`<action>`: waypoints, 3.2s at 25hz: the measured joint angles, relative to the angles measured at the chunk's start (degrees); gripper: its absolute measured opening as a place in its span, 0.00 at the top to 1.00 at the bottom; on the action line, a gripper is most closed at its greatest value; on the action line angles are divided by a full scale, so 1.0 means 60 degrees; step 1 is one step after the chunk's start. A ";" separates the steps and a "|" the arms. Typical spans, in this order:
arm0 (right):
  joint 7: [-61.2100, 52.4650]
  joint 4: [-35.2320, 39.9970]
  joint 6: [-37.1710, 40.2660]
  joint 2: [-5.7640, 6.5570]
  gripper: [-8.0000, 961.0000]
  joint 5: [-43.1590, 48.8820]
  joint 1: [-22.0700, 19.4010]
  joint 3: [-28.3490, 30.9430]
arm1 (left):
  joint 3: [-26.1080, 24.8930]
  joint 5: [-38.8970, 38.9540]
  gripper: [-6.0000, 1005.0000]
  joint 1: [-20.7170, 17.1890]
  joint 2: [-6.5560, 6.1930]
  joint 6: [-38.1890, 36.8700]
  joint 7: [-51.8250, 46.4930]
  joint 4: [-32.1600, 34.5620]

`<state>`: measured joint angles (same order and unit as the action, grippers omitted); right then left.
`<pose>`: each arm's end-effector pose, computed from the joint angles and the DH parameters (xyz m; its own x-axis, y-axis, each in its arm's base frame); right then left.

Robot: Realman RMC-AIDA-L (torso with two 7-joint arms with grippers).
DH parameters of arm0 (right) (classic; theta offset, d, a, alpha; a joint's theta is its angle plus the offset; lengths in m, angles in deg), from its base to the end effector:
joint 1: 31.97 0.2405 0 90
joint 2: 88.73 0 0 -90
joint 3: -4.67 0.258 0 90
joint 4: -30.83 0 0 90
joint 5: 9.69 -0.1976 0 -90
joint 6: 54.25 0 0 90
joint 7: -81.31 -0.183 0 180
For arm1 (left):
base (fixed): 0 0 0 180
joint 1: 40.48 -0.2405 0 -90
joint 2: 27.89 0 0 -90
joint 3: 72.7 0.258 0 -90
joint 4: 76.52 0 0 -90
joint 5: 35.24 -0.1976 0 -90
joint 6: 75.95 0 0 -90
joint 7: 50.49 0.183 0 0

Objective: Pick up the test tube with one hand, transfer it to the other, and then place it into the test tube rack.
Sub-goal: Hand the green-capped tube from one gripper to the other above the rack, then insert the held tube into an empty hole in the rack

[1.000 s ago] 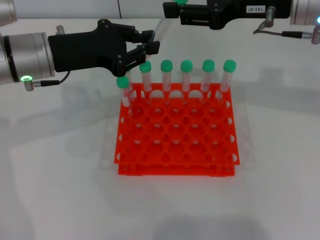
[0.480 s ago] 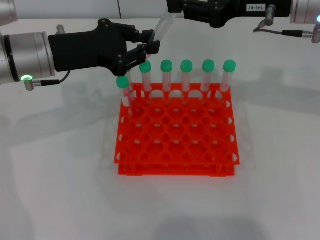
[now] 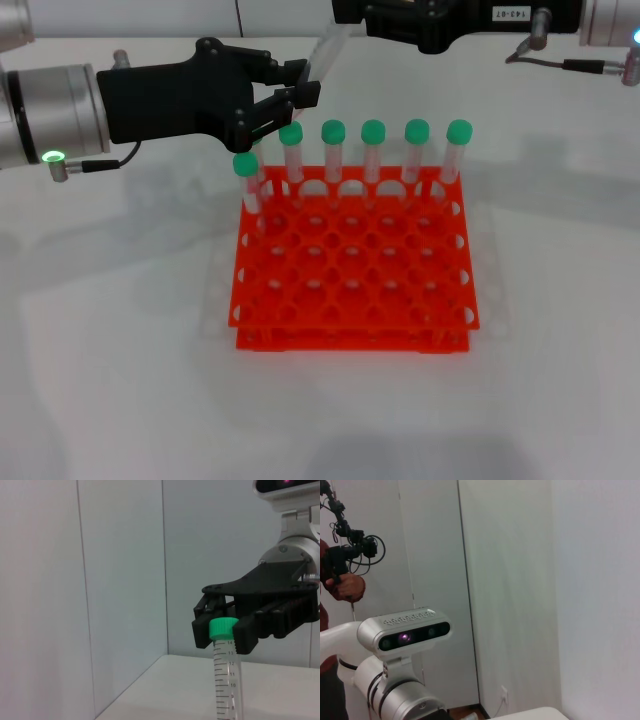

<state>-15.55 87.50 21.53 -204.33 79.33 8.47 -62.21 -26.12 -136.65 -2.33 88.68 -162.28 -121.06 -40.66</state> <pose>0.0725 0.4002 -0.0022 0.7996 -0.0703 -0.5964 -0.2244 -0.9562 -0.1881 -0.1746 0.3798 -0.0192 0.8235 0.0436 0.5656 0.2219 -0.9424 -0.2504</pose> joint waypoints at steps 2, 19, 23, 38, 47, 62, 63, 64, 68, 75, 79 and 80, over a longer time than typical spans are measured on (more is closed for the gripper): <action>0.0000 -0.0001 0.0013 0.0000 0.71 0.0000 0.0046 0.0000 | -0.0001 0.0001 0.76 0.0001 0.0006 -0.0002 -0.0007 0.0001; 0.0001 0.0012 -0.0020 -0.0011 0.71 -0.0018 0.0144 -0.0118 | 0.0127 -0.0017 0.76 0.0029 0.0065 0.0020 -0.0014 0.0012; 0.0000 0.0020 -0.0026 -0.0012 0.71 -0.0017 0.0144 -0.0119 | 0.0142 -0.0016 0.76 0.0030 0.0069 0.0039 -0.0043 0.0016; 0.0001 0.0029 -0.0004 -0.0007 0.71 -0.0147 0.0145 -0.0110 | 0.0164 -0.0154 0.76 0.0023 0.0068 0.0071 -0.0045 0.0025; 0.0001 0.0047 -0.0010 -0.0011 0.71 -0.0153 0.0145 -0.0121 | 0.0161 -0.0146 0.76 0.0027 0.0068 0.0077 -0.0057 0.0038; 0.0001 0.0046 -0.0041 -0.0012 0.72 -0.0128 0.0082 -0.0132 | 0.0146 -0.0095 0.26 -0.0422 0.0181 0.0152 -0.0831 0.1301; 0.0001 0.0048 -0.0040 -0.0011 0.72 -0.0128 0.0078 -0.0132 | 0.0149 -0.0094 0.26 -0.0486 0.0185 0.0140 -0.0947 0.1429; 0.0001 0.0051 -0.0039 -0.0012 0.72 -0.0128 0.0073 -0.0132 | 0.0151 -0.0106 0.26 -0.0563 0.0187 0.0128 -0.1101 0.1605; 0.0001 0.0061 -0.0038 -0.0011 0.72 -0.0128 0.0061 -0.0133 | 0.0207 -0.0142 0.25 -0.1022 0.0192 0.0048 -0.1874 0.2492; 0.0000 0.0061 -0.0037 -0.0011 0.72 -0.0129 -0.0047 -0.0120 | 0.0234 -0.0312 0.23 -0.1998 -0.0045 -0.0416 -0.3611 0.4234; 0.0018 0.0064 -0.0010 -0.0011 0.72 -0.0266 -0.0231 -0.0121 | 0.0201 -0.0931 0.23 -0.2381 -0.0158 -0.0743 -0.4530 0.5027; 0.0031 0.0065 -0.0003 -0.0011 0.72 -0.0322 -0.0275 -0.0122 | 0.0185 -0.1105 0.23 -0.2491 -0.0177 -0.0840 -0.4728 0.5213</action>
<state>-15.37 87.89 21.51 -204.40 77.40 6.82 -62.95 -25.02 -143.28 -17.28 87.62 -167.32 -149.43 -9.38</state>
